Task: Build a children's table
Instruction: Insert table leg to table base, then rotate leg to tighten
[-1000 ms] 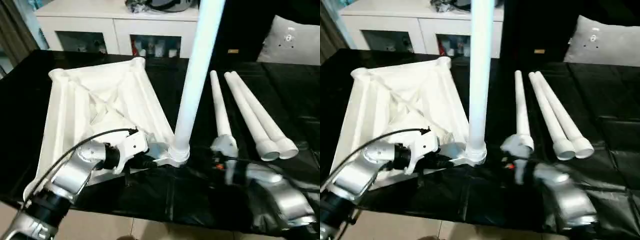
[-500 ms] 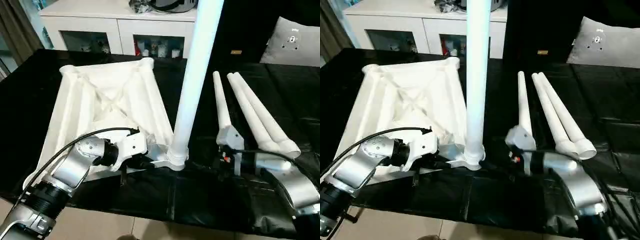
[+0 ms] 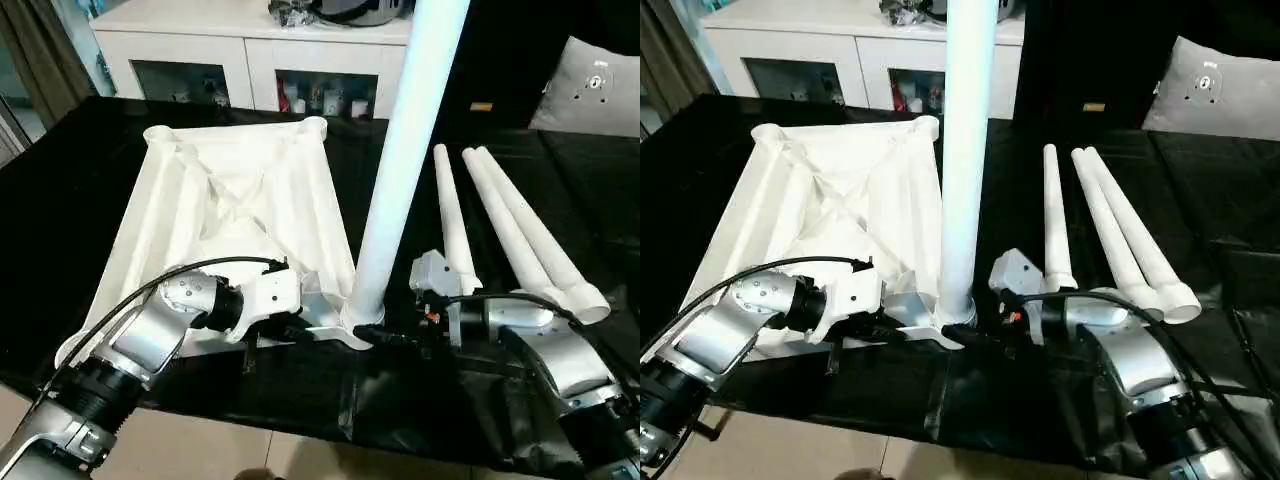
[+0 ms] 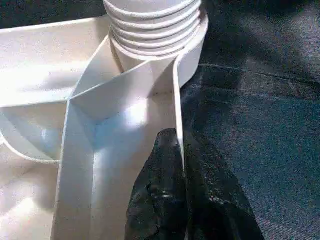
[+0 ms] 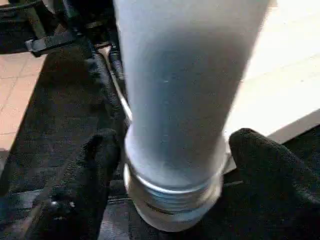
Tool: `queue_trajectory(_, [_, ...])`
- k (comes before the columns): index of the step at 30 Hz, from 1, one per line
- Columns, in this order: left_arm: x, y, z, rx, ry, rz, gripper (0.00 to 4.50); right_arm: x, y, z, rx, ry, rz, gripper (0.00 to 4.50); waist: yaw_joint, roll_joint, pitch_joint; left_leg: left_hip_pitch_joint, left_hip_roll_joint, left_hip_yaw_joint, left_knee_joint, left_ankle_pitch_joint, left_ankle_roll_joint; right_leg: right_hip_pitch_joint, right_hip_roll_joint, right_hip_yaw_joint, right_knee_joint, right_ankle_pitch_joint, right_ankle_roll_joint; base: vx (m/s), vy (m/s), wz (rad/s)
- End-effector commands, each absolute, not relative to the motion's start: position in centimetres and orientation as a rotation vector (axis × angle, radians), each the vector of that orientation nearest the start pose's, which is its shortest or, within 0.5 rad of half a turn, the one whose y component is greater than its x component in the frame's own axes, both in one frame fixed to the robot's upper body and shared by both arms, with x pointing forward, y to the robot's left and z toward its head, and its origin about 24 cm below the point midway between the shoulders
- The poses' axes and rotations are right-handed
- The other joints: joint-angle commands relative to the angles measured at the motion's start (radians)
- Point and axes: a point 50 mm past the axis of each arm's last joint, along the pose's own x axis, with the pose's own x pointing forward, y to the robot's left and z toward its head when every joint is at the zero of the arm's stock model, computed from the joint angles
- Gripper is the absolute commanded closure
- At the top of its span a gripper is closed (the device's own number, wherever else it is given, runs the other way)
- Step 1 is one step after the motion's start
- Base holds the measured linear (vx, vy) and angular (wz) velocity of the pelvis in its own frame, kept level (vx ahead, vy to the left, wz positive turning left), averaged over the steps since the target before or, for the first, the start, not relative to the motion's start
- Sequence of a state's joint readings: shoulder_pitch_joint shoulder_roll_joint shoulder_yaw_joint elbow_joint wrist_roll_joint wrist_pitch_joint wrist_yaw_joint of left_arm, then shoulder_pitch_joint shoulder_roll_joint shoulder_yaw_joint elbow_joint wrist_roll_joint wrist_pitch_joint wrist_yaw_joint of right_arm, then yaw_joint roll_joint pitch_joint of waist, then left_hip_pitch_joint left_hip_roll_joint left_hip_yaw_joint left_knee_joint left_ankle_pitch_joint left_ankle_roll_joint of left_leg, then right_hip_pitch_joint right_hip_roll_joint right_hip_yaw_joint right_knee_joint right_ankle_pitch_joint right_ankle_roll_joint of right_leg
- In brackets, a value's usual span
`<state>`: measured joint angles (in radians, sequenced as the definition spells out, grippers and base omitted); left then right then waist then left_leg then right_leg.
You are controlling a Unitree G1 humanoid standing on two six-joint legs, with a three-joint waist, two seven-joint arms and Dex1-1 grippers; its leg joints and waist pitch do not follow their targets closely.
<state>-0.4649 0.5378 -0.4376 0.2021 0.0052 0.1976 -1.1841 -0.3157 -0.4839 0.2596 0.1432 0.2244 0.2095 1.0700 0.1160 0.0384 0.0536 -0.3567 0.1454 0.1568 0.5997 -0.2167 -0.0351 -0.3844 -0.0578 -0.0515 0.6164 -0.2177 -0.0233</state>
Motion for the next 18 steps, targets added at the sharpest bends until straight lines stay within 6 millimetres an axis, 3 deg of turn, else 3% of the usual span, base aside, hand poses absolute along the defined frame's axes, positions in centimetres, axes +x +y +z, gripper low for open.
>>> queue_trajectory(1, [27.9,12.5,6.1,0.65,0.456,-1.5,4.5,27.4,-14.4,6.3,-0.238,0.296,1.275,1.02,-0.002,0.002,-0.067,0.001,0.083,-0.026,-0.061,-0.049,0.082,0.056,-0.098,0.053,-0.051,0.055,-0.278,0.0,0.0,0.0])
queue_trajectory(9, [28.0,12.5,6.2,0.653,0.458,-1.502,4.5,27.4,-14.4,5.9,-0.232,0.313,1.283,1.68,-0.001,0.003,-0.065,0.001,0.084,-0.026,-0.062,-0.062,0.078,0.055,-0.098,0.052,-0.053,0.035,-0.279,0.0,0.0,0.0])
queue_trajectory(15, [27.9,12.6,6.1,0.628,0.465,-1.495,4.5,27.1,-14.2,5.6,-0.191,0.326,1.299,1.79,-0.001,0.001,-0.066,0.001,0.083,-0.026,-0.062,-0.055,0.08,0.055,-0.098,0.052,-0.051,0.041,-0.28,0.0,0.0,0.0])
queue_trajectory(18, [27.9,12.1,6.6,0.522,0.436,-1.443,4.5,26.5,-13.8,4.1,-0.151,0.387,1.255,1.8,-0.002,-0.001,-0.065,0.001,0.085,-0.025,-0.062,-0.05,0.084,0.055,-0.1,0.052,-0.051,0.045,-0.286,0.0,0.0,0.0])
